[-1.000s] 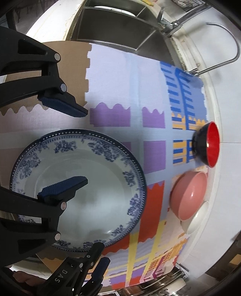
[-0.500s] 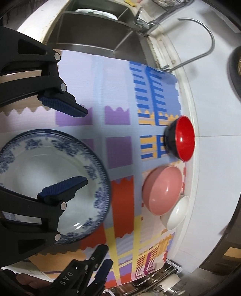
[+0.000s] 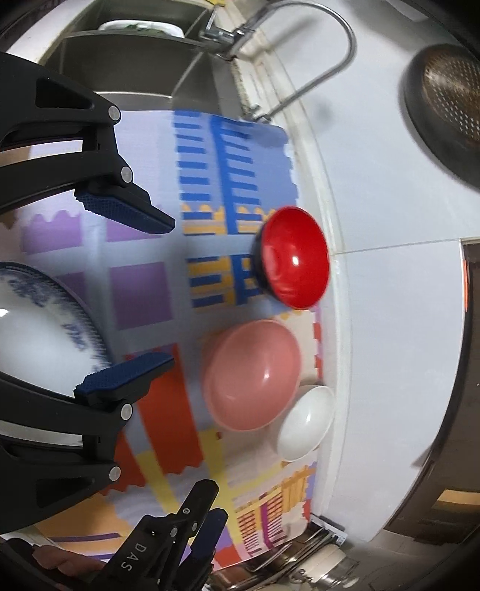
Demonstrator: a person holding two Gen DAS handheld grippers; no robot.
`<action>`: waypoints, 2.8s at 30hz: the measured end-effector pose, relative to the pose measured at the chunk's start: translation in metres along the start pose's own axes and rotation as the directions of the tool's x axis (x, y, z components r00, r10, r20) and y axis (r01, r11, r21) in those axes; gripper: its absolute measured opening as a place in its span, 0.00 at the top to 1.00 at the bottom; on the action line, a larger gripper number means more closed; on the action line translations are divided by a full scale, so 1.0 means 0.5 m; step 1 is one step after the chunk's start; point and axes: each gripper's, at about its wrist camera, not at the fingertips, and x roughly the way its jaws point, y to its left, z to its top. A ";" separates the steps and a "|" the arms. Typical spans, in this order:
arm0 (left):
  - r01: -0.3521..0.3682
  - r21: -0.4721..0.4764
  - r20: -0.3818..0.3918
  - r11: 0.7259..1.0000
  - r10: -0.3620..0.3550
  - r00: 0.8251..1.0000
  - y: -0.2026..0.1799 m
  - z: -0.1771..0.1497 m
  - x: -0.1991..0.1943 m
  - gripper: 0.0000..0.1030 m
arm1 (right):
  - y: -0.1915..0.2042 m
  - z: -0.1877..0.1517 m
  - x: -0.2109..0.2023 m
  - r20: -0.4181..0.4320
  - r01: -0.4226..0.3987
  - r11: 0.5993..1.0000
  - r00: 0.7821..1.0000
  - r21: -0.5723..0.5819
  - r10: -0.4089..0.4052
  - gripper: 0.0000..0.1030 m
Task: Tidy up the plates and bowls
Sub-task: 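Move both grippers to the rim of the pink bowl, then close both grippers on the rim of the pink bowl, then carry the pink bowl with both grippers over the stacked plates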
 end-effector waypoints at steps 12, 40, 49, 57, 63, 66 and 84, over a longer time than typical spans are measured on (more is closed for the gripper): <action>0.040 -0.001 -0.037 0.999 -0.040 0.999 -0.001 0.096 0.118 0.36 | 0.008 0.090 0.086 -0.003 -0.009 0.999 1.000 0.034 0.009 0.51; 0.111 0.019 -0.136 0.994 -0.108 0.985 -0.049 0.138 0.276 0.88 | -0.006 0.107 0.238 -0.125 -0.065 0.995 0.989 0.079 0.074 0.80; 0.100 0.026 -0.115 0.995 -0.096 0.989 -0.062 0.138 0.258 0.89 | 0.002 0.106 0.232 -0.121 -0.061 0.996 0.990 0.067 0.069 0.89; 0.129 0.035 -0.093 0.991 -0.125 0.988 -0.081 0.122 0.192 0.89 | -0.006 0.100 0.179 -0.101 -0.050 0.997 0.993 0.062 0.056 0.89; 0.163 0.050 -0.073 0.985 -0.159 0.985 -0.112 0.096 0.134 0.88 | -0.027 0.086 0.121 -0.076 -0.037 0.997 0.996 0.070 0.042 0.89; 0.182 0.066 -0.064 0.981 -0.178 0.982 -0.133 0.081 0.109 0.88 | -0.040 0.077 0.091 -0.063 -0.028 0.997 0.997 0.073 0.033 0.89; 0.272 0.173 -0.131 0.947 -0.252 0.959 -0.302 -0.021 0.052 0.86 | -0.160 -0.041 -0.033 -0.049 0.069 0.988 0.997 0.136 -0.062 0.89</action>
